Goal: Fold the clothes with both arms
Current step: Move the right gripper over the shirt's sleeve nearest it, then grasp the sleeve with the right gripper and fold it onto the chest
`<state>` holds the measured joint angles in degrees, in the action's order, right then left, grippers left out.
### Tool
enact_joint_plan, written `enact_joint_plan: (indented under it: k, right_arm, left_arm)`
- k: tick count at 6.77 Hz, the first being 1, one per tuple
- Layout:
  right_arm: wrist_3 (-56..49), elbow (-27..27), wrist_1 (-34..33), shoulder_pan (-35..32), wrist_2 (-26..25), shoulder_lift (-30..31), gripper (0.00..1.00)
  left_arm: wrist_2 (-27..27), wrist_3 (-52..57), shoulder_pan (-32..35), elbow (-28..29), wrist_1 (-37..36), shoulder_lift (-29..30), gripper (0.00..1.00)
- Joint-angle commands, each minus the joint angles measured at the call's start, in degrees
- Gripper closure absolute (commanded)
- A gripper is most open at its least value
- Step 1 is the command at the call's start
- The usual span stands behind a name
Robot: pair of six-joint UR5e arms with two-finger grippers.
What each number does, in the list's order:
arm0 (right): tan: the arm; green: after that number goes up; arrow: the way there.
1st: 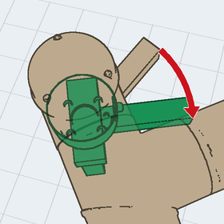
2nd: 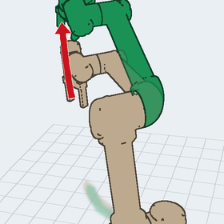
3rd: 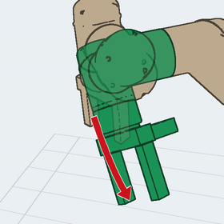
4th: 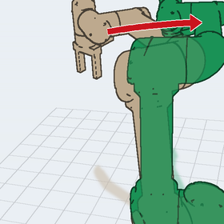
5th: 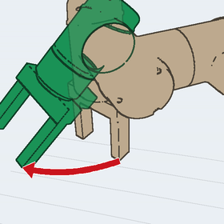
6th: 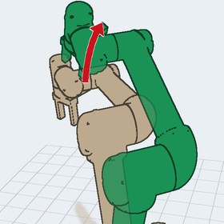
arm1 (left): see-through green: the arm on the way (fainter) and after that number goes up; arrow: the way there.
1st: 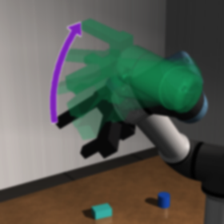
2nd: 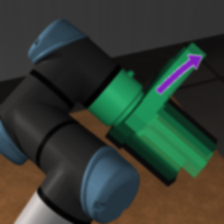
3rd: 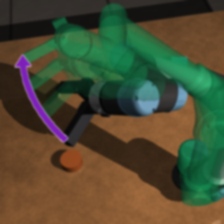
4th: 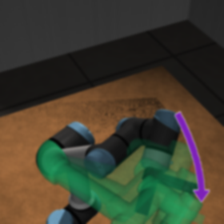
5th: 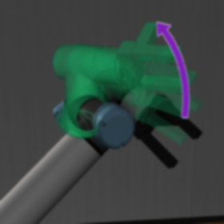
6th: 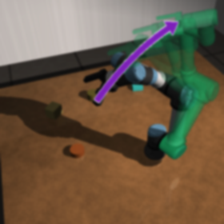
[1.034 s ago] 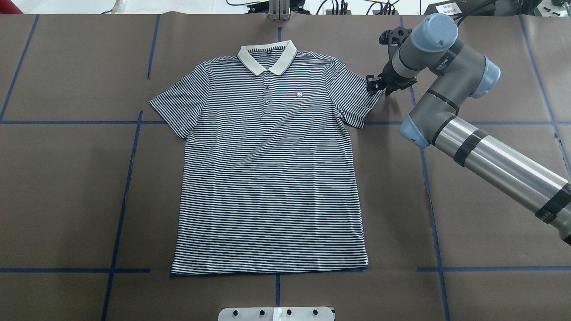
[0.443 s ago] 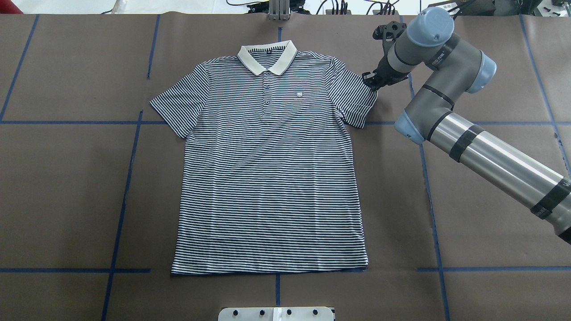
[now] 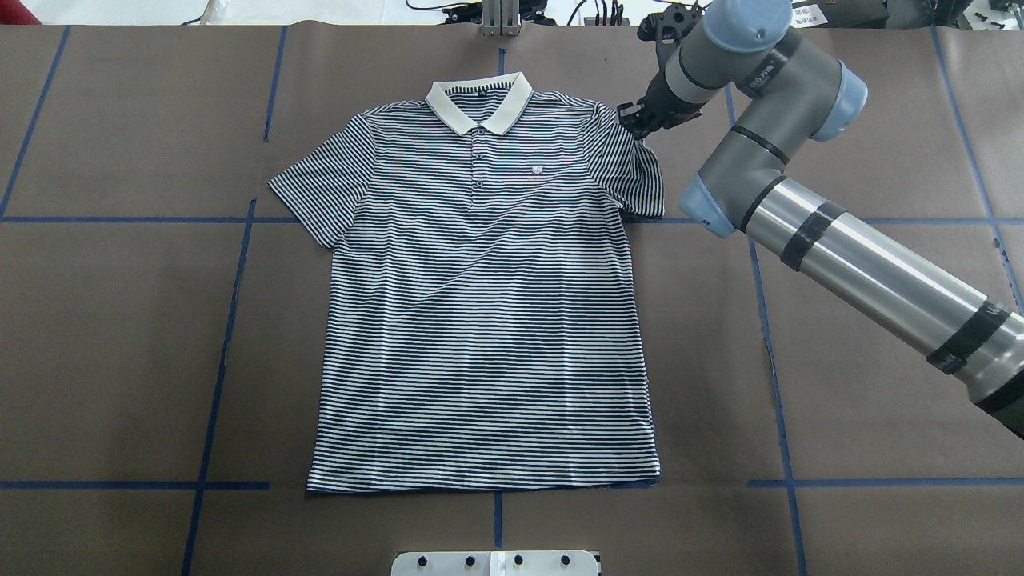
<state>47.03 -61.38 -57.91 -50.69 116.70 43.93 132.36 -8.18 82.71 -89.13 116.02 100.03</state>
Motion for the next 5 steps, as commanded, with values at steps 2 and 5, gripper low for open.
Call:
enact_joint_plan:
  k: [2, 5]
  right_arm:
    - [6.9, -0.4, -6.7, 9.7, -11.2, -8.3, 1.00]
    - [6.2, 8.1, -6.4, 10.9, -18.0, -12.9, 0.00]
  left_arm:
    - [0.0, 0.3, 0.0, 0.2, 0.0, -0.4, 0.00]
    - [0.0, -0.1, 0.0, 0.6, 0.0, 0.2, 0.00]
